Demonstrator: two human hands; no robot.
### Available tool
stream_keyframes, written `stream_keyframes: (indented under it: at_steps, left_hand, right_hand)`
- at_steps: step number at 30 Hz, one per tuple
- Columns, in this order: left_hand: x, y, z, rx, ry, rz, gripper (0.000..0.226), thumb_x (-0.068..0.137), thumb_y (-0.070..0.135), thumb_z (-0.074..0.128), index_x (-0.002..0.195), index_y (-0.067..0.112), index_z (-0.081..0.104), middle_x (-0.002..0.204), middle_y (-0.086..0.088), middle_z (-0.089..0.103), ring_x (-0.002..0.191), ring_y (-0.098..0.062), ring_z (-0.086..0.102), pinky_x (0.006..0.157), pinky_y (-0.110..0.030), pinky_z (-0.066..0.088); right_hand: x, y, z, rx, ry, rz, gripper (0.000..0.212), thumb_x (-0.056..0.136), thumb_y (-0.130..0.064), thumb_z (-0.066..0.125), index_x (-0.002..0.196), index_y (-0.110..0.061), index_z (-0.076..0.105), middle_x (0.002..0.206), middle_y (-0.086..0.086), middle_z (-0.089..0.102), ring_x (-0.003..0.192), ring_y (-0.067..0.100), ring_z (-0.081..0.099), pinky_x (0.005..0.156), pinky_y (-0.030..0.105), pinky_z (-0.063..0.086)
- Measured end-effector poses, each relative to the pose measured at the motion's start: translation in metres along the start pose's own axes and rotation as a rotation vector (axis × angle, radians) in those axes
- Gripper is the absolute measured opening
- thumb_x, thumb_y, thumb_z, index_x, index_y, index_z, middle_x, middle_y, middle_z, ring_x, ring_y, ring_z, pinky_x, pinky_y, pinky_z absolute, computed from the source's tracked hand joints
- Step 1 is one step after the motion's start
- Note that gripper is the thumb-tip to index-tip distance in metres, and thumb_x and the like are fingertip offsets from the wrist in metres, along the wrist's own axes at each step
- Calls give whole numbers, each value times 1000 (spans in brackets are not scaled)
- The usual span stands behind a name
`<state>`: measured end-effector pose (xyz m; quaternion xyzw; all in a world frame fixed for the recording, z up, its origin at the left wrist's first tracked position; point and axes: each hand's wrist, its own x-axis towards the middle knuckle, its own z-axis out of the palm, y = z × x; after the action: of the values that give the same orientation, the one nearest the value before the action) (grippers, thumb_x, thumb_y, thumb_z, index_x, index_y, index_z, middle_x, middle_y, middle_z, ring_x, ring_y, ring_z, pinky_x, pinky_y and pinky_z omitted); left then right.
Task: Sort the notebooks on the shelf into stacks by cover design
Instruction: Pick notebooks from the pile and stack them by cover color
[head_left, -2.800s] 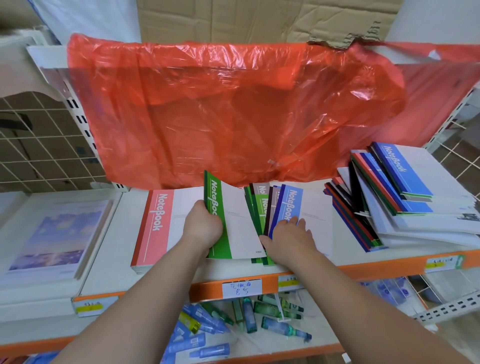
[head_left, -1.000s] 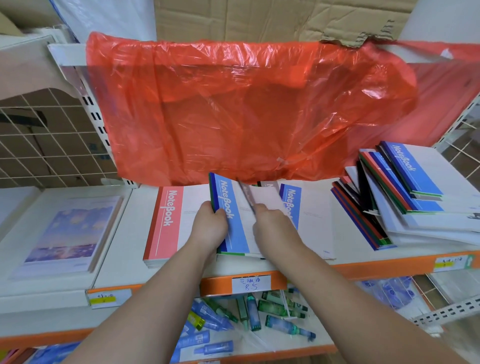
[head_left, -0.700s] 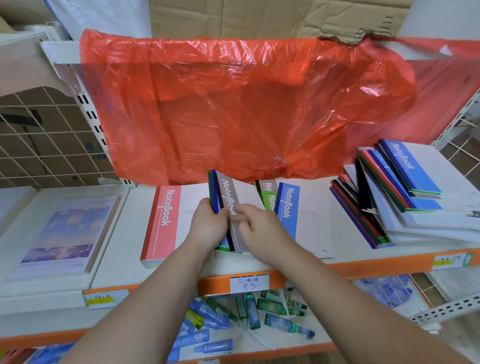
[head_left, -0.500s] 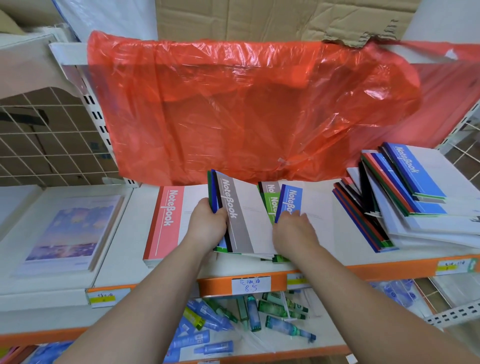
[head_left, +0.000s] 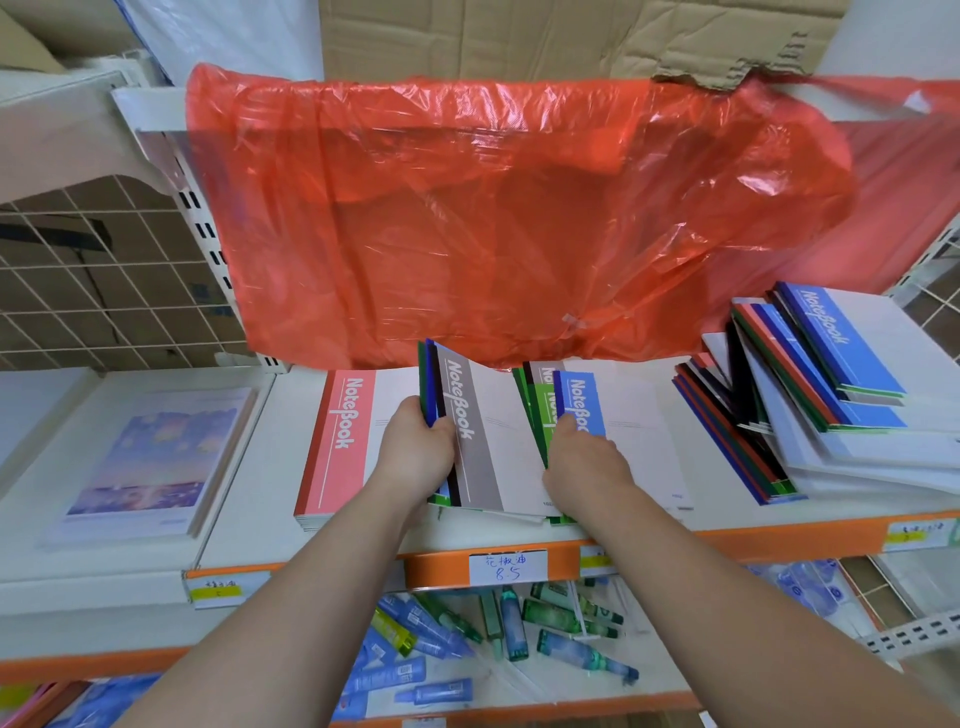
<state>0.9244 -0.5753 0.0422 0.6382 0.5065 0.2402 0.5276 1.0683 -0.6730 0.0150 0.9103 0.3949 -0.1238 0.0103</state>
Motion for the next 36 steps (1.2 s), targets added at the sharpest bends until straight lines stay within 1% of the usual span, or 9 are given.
stream_keyframes:
  at_steps: [7, 13, 18, 21, 25, 27, 30, 32, 36]
  left_hand:
    - [-1, 0, 1, -44, 7, -14, 22, 93, 14, 45, 111, 18, 58, 103, -5, 69, 92, -26, 68, 81, -46, 59]
    - [-5, -1, 12, -118, 4, -16, 19, 91, 16, 47, 106, 17, 58, 100, -8, 69, 89, -27, 68, 79, -47, 59]
    - [-5, -4, 13, -160, 9, 0, 35, 100, 43, 44, 107, 12, 60, 100, -9, 71, 91, -27, 71, 81, -47, 58]
    - [-4, -6, 12, -156, -5, 21, 24, 98, 37, 55, 104, 14, 59, 102, -7, 72, 89, -24, 71, 81, -45, 59]
    - [-4, -1, 10, -158, -30, 63, 13, 99, 21, 56, 111, 18, 55, 109, -3, 68, 91, -21, 70, 76, -41, 60]
    - [-8, 6, 7, -233, -88, 93, 14, 100, 22, 55, 113, 20, 57, 107, 1, 71, 90, -19, 72, 74, -38, 60]
    - [-14, 14, 10, -398, -222, 72, 16, 101, 21, 55, 116, 23, 58, 107, 2, 75, 92, -20, 74, 76, -41, 61]
    - [-15, 16, 14, -442, -266, 53, 19, 101, 20, 54, 119, 25, 57, 108, 3, 75, 93, -20, 74, 73, -39, 61]
    - [-6, 18, 28, -265, -220, 114, 21, 100, 24, 56, 121, 26, 54, 115, 5, 71, 93, -13, 73, 74, -35, 60]
  right_hand:
    - [-14, 6, -24, -24, 129, -116, 56, 90, 1, 48, 141, -3, 24, 123, 19, 57, 103, 36, 60, 70, 36, 41]
    - [-46, -40, -47, 300, 180, -381, 39, 92, -12, 44, 130, -15, 37, 101, 16, 63, 84, 35, 60, 62, 36, 42]
    - [-48, -52, -27, 587, 125, -429, 32, 93, -24, 41, 123, -18, 48, 115, 12, 66, 102, 32, 62, 83, 43, 52]
    - [-44, -42, -18, 653, 77, -467, 31, 94, -24, 37, 116, -17, 57, 117, 7, 67, 104, 27, 62, 86, 41, 52]
    - [-28, -18, -20, 833, 117, -284, 34, 96, -15, 46, 127, -20, 56, 125, 0, 63, 112, 20, 60, 91, 29, 48]
    - [-15, 0, -21, 862, 178, -106, 40, 96, -28, 50, 134, -18, 50, 128, 1, 60, 114, 21, 58, 95, 29, 45]
    - [-3, 22, -24, 1225, 3, 51, 46, 91, -50, 54, 127, -22, 55, 119, -1, 68, 103, 20, 66, 93, 41, 53]
    - [0, 30, -27, 1429, -94, 89, 34, 95, -43, 55, 120, -21, 62, 105, -1, 74, 94, 22, 71, 86, 47, 56]
    - [4, 43, -29, 1306, 69, -8, 25, 97, -29, 52, 121, -27, 60, 107, -10, 72, 99, 14, 69, 90, 42, 55]
